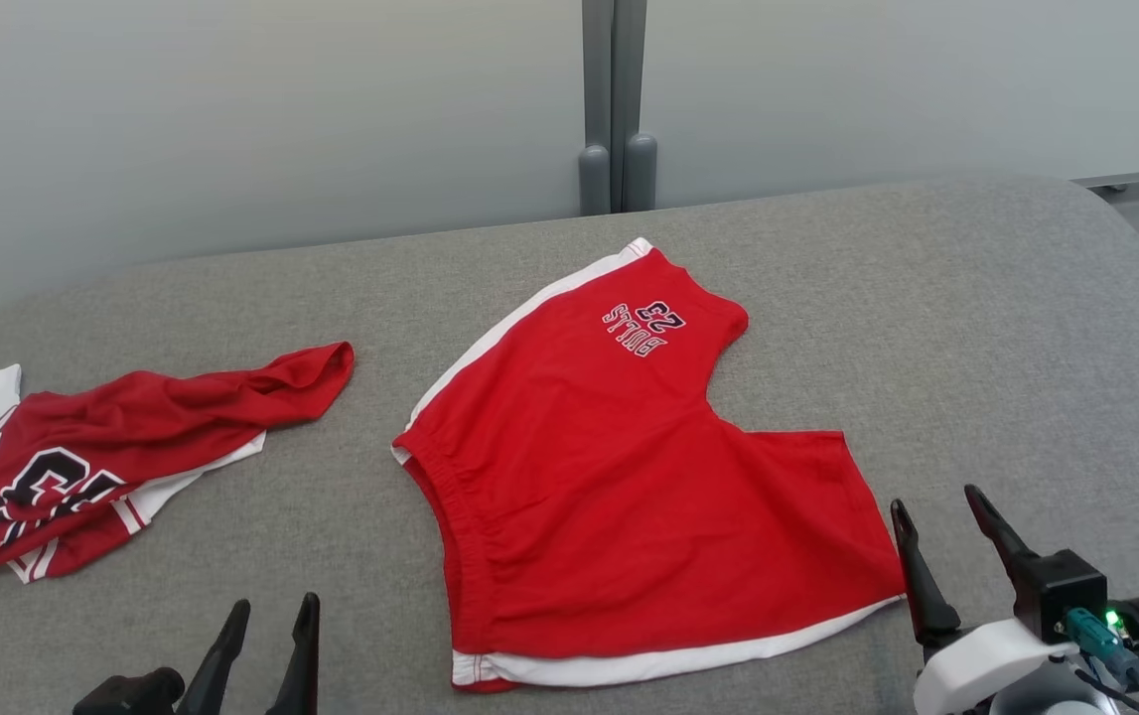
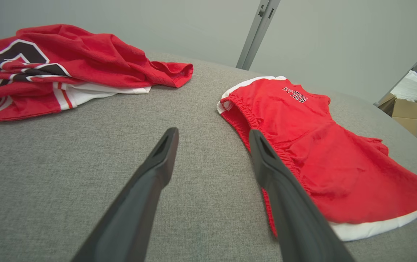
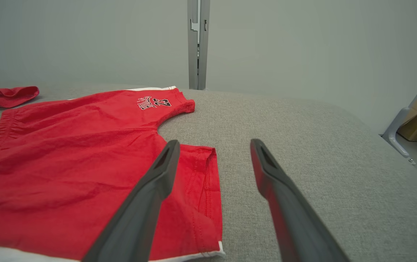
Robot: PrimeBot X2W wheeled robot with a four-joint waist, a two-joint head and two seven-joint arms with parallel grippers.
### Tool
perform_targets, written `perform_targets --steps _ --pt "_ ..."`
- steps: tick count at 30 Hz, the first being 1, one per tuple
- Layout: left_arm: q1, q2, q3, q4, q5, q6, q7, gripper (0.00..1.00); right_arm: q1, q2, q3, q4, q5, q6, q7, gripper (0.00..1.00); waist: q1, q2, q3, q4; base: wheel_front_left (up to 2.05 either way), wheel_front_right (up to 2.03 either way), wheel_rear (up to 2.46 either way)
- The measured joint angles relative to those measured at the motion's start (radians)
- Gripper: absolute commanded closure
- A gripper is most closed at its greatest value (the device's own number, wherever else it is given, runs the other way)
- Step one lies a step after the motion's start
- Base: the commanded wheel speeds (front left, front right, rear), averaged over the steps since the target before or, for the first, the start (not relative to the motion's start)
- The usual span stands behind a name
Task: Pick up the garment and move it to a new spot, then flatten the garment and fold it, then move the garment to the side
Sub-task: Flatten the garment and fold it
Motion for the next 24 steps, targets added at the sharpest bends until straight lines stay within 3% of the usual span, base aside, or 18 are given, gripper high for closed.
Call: perform_targets --steps 10,24 --pt "0.026 -0.029 -0.079 0.066 0.006 -0.062 0.0 0.0 0.051 0.006 0.005 0.113 0.0 0.004 0.0 0.0 0.0 0.0 0.005 -0.017 0.0 0.0 0.0" --pt "0.002 -0.06 -0.172 0.152 0.021 -0.085 0.004 0.0 0.012 0.016 0.015 0.247 0.005 0.045 0.0 0.0 0.0 0.0 0.019 -0.035 0.0 0.0 0.0"
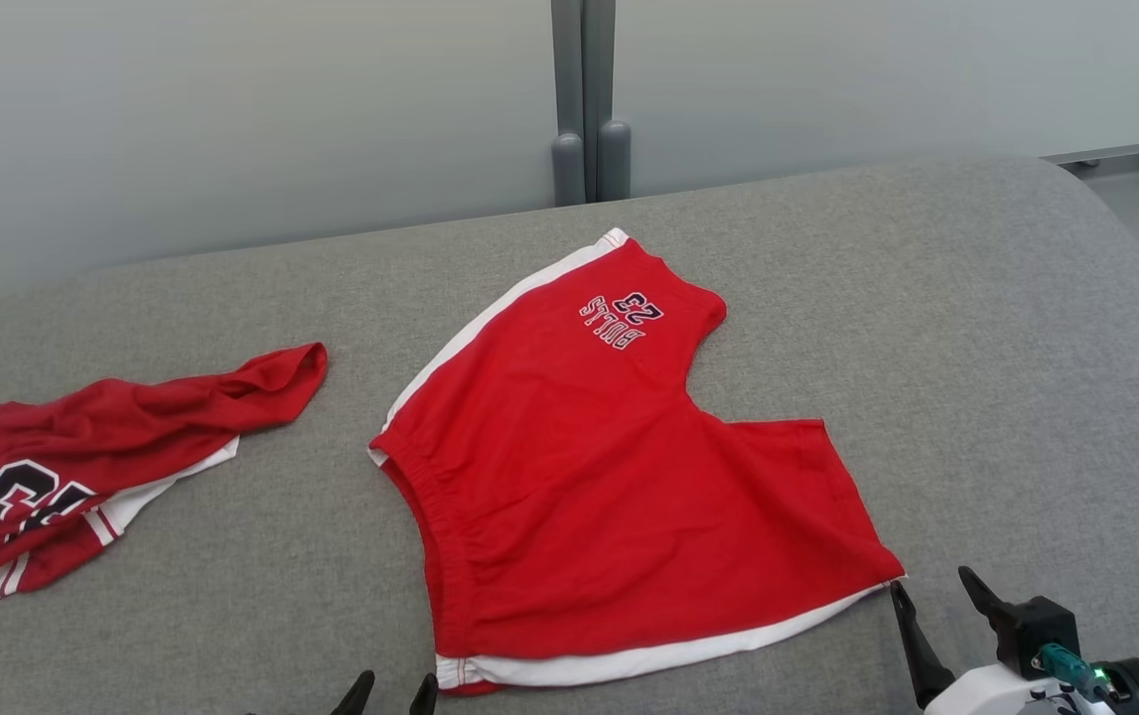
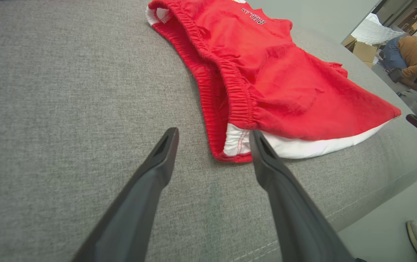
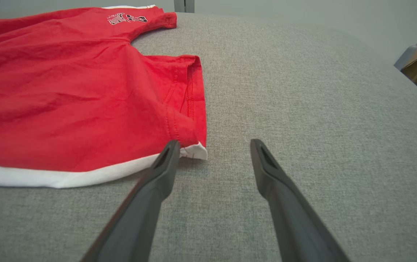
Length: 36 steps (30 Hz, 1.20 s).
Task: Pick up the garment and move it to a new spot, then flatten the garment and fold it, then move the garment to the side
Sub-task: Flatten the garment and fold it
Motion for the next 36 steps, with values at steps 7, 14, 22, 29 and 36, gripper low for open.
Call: perform_targets --steps 7,14,22,29,36 --pt "-0.038 -0.001 -0.028 0.037 0.006 -0.007 0.009 0.0 -0.036 0.013 0.012 0.048 -0.001 0.012 0.0 0.0 0.0 0.0 0.012 -0.004 0.0 0.0 0.0" --pt "-0.072 -0.007 -0.047 0.063 0.007 -0.01 0.018 0.0 -0.086 0.027 0.022 0.088 -0.004 0.027 0.0 0.0 0.0 0.0 0.033 -0.014 0.0 0.0 0.0" --pt "-0.102 -0.026 -0.07 0.088 0.007 -0.019 0.018 0.0 -0.115 0.031 0.03 0.13 -0.007 0.05 0.0 0.0 0.0 0.0 0.048 -0.014 0.0 0.0 0.0" --pt "-0.119 -0.026 -0.087 0.112 0.007 -0.02 0.018 0.0 -0.131 0.048 0.044 0.173 -0.008 0.064 0.0 0.0 0.0 0.0 0.054 -0.01 0.0 0.0 0.0" --pt "-0.128 -0.027 -0.095 0.137 0.007 -0.021 0.018 0.0 -0.141 0.059 0.042 0.212 -0.008 0.071 0.0 0.0 0.0 0.0 0.056 -0.004 0.0 0.0 0.0"
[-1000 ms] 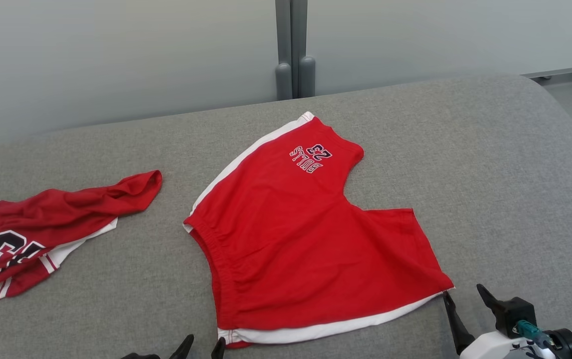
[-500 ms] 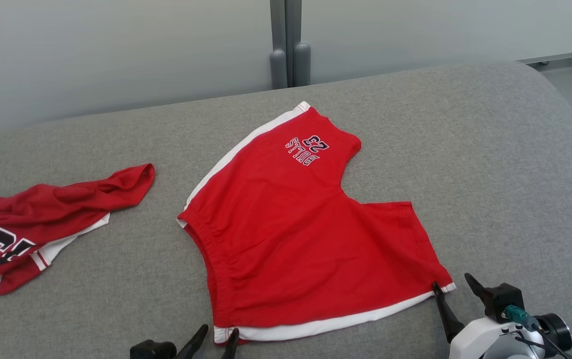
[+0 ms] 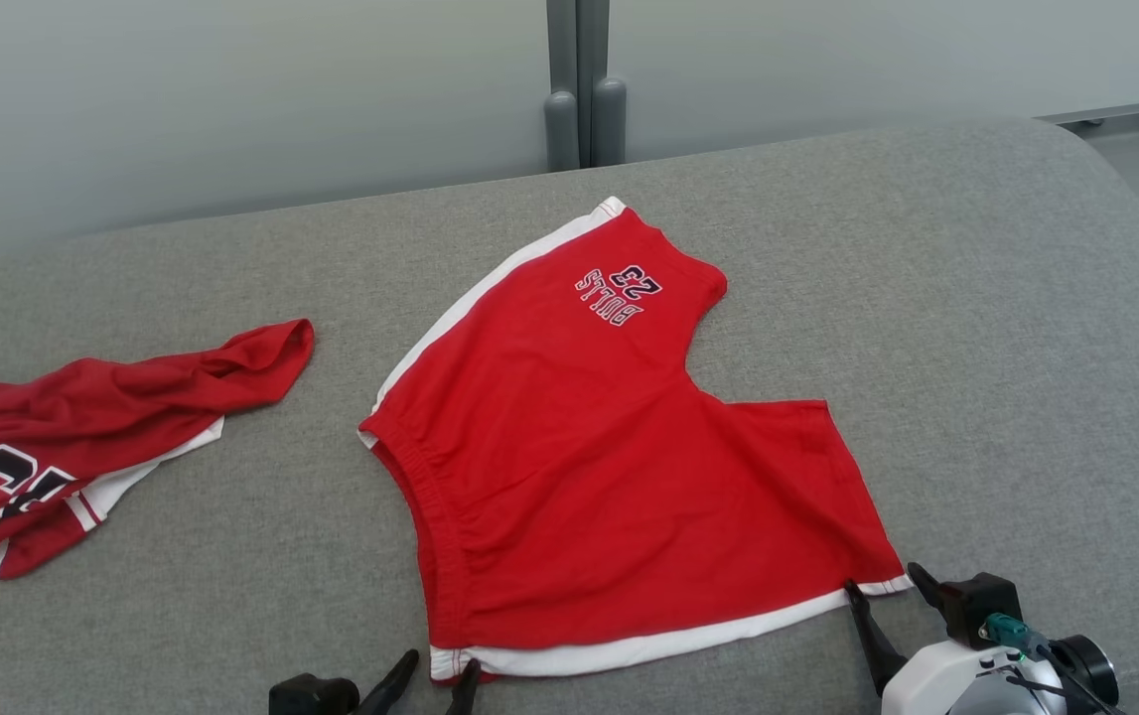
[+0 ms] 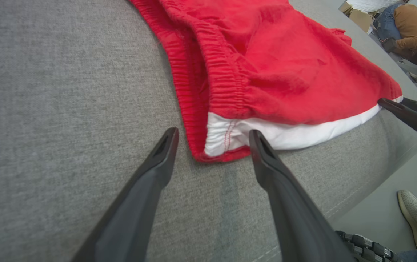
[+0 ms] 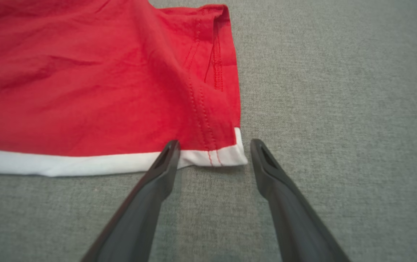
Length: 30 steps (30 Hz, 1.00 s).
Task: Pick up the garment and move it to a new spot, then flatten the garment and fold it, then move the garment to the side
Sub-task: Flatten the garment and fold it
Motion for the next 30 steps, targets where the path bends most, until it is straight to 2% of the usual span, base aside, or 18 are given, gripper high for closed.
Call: perform_targets --steps 15,16,17,18,19,20,21,22,25,26,27,28,30 --pt "-0.011 -0.002 -0.009 0.029 -0.01 -0.002 0.0 0.0 -0.023 0.007 -0.016 0.06 0.005 0.012 0.0 0.0 0.0 0.0 0.005 0.004 0.0 0.0 0.0" --pt "-0.012 -0.002 -0.01 0.03 -0.01 -0.002 -0.001 0.01 -0.028 0.008 -0.017 0.063 0.005 0.015 0.0 0.0 0.0 0.0 0.006 0.004 0.0 0.0 0.0" --pt "-0.014 -0.002 -0.012 0.03 -0.01 -0.002 -0.001 0.06 -0.031 0.009 -0.018 0.065 0.007 0.017 0.0 0.0 0.0 0.0 0.006 0.004 0.0 0.0 0.0" --pt "-0.017 -0.002 -0.014 0.031 -0.01 -0.002 -0.001 0.09 -0.033 0.009 -0.018 0.067 0.007 0.018 0.0 0.04 0.0 0.0 0.007 0.004 0.0 0.0 0.0" --pt "-0.021 -0.002 -0.016 0.031 -0.01 -0.002 -0.001 0.15 -0.034 0.011 -0.018 0.069 0.009 0.019 0.0 0.18 0.0 0.0 0.008 0.004 0.0 0.0 0.0" --pt "-0.026 -0.002 -0.019 0.031 -0.01 -0.002 -0.001 0.29 -0.035 0.013 -0.019 0.071 0.012 0.021 0.0 0.33 0.0 0.0 0.009 0.003 0.0 0.0 0.0" --pt "-0.031 -0.003 -0.022 0.032 -0.01 -0.002 -0.002 0.38 -0.036 0.016 -0.019 0.073 0.013 0.025 0.0 0.5 0.0 0.0 0.01 0.003 0.0 0.0 0.0" --pt "-0.033 -0.003 -0.024 0.032 -0.011 -0.002 -0.002 0.51 -0.037 0.02 -0.02 0.075 0.013 0.027 0.0 0.57 0.0 0.0 0.01 0.003 0.0 0.0 0.0" --pt "-0.034 -0.004 -0.03 0.033 -0.014 -0.002 -0.002 0.7 -0.042 0.032 -0.02 0.082 0.014 0.036 0.0 0.81 0.0 0.0 0.012 0.002 0.0 0.0 0.0" --pt "-0.035 -0.004 -0.03 0.035 -0.022 -0.002 -0.002 0.83 -0.045 0.034 -0.018 0.085 0.014 0.044 0.0 0.93 0.0 0.0 0.013 0.002 0.0 0.0 0.0" --pt "-0.035 -0.004 -0.033 0.035 -0.026 -0.002 -0.002 0.96 -0.048 0.035 -0.018 0.086 0.014 0.046 0.0 0.96 0.0 0.0 0.013 0.001 0.0 0.0 0.0" --pt "-0.035 -0.004 -0.037 0.036 -0.026 -0.002 -0.002 1.0 -0.05 0.035 -0.018 0.086 0.014 0.051 0.0 1.0 0.0 0.0 0.014 0.001 0.0 0.0 0.0" --pt "-0.039 -0.005 -0.043 0.036 -0.027 -0.002 -0.002 1.0 -0.051 0.035 -0.018 0.086 0.022 0.054 0.0 1.0 0.0 0.0 0.015 0.0 0.0 0.0 0.0"
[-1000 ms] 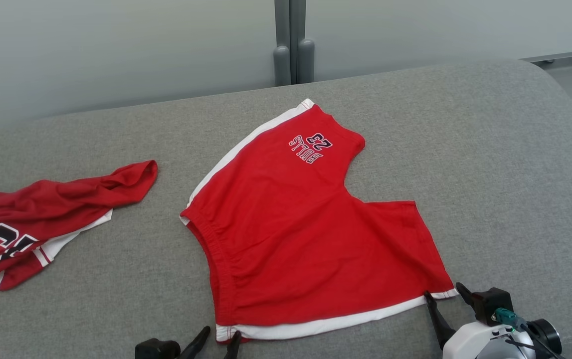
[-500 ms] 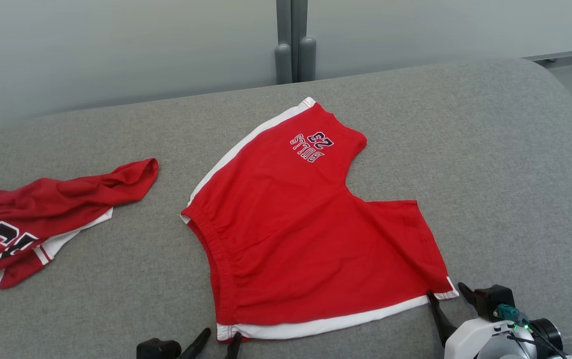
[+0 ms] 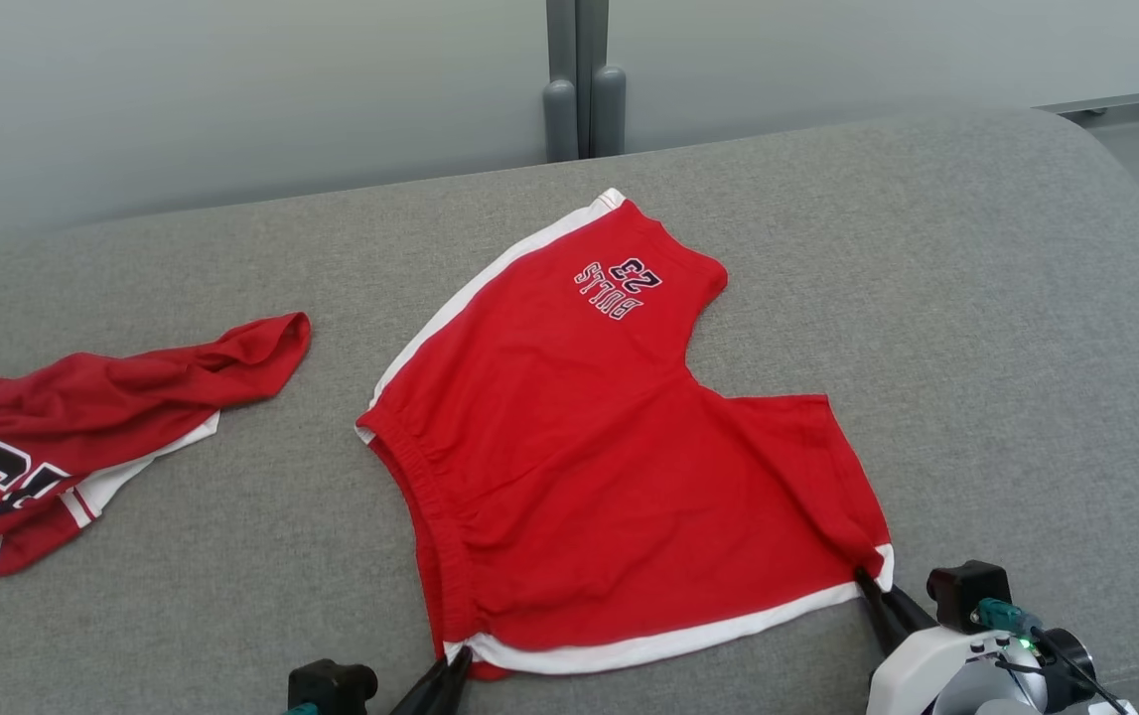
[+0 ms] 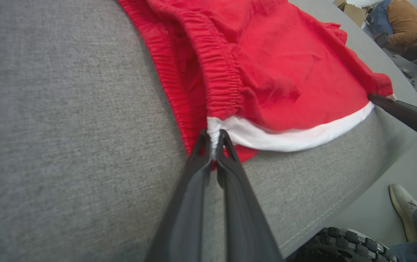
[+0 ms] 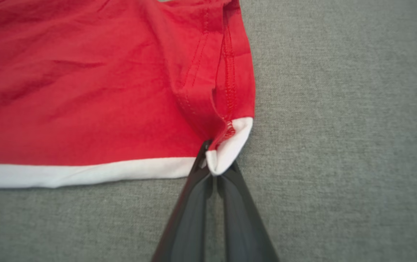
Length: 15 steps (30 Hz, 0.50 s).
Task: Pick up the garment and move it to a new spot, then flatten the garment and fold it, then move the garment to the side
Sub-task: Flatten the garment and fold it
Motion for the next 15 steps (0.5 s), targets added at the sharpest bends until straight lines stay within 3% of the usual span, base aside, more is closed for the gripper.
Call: perform_targets --steps 5,11,15 --pt "-0.011 0.0 -0.022 -0.005 -0.015 0.0 0.0 1.0 0.0 0.027 -0.041 -0.018 0.067 0.018 0.0 1.0 0.0 0.0 0.0 -0.004 0.0 0.0 0.0" --pt "-0.009 0.008 -0.059 -0.055 -0.089 0.0 0.04 1.0 0.003 0.058 -0.106 -0.066 0.217 0.067 0.0 1.0 0.0 0.0 -0.012 -0.009 0.0 0.0 0.0" --pt "-0.008 0.051 -0.08 -0.159 -0.164 0.0 0.095 1.0 0.02 0.055 -0.13 -0.098 0.319 0.08 0.007 1.0 0.0 0.0 -0.014 -0.01 0.0 0.0 0.0"
